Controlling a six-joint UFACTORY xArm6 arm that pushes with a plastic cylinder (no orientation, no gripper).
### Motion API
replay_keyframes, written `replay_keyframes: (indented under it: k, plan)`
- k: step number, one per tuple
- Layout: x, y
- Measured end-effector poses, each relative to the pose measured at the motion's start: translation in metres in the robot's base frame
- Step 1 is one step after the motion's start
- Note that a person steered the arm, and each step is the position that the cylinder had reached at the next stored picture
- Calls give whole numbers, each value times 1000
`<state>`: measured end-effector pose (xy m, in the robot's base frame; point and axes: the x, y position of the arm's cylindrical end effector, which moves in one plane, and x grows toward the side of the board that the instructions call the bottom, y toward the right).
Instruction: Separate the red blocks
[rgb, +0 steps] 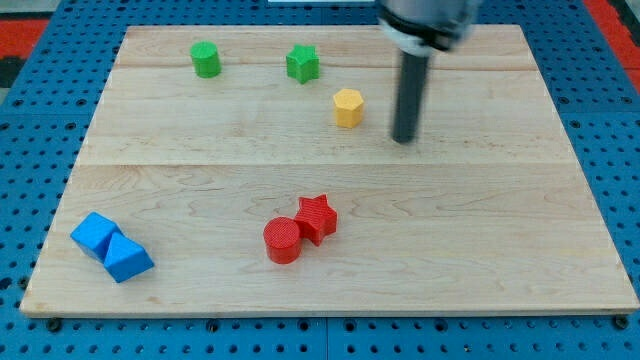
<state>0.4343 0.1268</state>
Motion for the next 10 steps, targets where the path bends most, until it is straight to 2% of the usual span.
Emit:
replay_keyframes:
  k: [1, 2, 3, 4, 5, 6, 7, 8, 9, 10]
  plan:
    - [96, 37]
    - [101, -28]
    - [111, -58]
    - [80, -126]
    - [65, -155]
    - [86, -134]
    - [87, -151]
    - [132, -124]
    - [129, -134]
    - [114, -183]
